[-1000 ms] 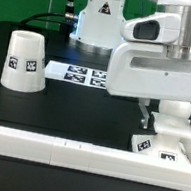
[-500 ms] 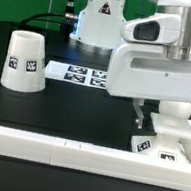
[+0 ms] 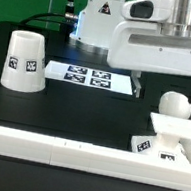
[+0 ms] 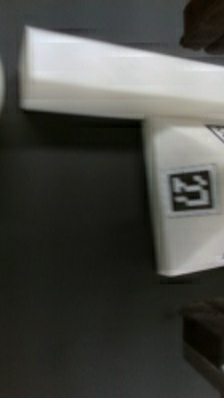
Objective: Assemble lamp
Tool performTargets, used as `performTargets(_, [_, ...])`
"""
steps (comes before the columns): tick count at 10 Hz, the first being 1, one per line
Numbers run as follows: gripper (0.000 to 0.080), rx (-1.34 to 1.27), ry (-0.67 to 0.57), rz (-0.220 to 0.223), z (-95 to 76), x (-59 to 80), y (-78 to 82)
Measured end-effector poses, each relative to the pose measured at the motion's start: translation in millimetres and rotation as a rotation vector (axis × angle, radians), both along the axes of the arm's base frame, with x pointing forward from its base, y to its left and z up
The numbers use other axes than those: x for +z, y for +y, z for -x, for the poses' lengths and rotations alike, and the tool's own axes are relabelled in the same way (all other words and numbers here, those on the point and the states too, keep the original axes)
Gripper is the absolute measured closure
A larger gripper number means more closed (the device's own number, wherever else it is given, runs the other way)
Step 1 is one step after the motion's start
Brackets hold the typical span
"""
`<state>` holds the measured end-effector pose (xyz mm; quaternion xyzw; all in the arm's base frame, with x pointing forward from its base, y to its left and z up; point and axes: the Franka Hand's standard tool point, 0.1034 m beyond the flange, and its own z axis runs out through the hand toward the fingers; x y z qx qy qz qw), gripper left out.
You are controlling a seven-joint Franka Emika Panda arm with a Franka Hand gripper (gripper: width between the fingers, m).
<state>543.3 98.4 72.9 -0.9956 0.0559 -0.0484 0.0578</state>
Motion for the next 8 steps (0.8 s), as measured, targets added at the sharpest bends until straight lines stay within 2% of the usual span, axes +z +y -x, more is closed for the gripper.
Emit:
performTargets(1, [0.0101,-0.021,0.014,-0.005,10.5,0.1,8.9])
performTargets(3, [0.0101,-0.015,0.025,-0.006,19.5,-3.5,20.7])
performTargets(7, [0.0101,-0.010,0.053,-0.005,20.6,-3.9,18.9])
performTargets(8, [0.0101,0.003,0.122,-0.003,26.5,-5.0,18.3])
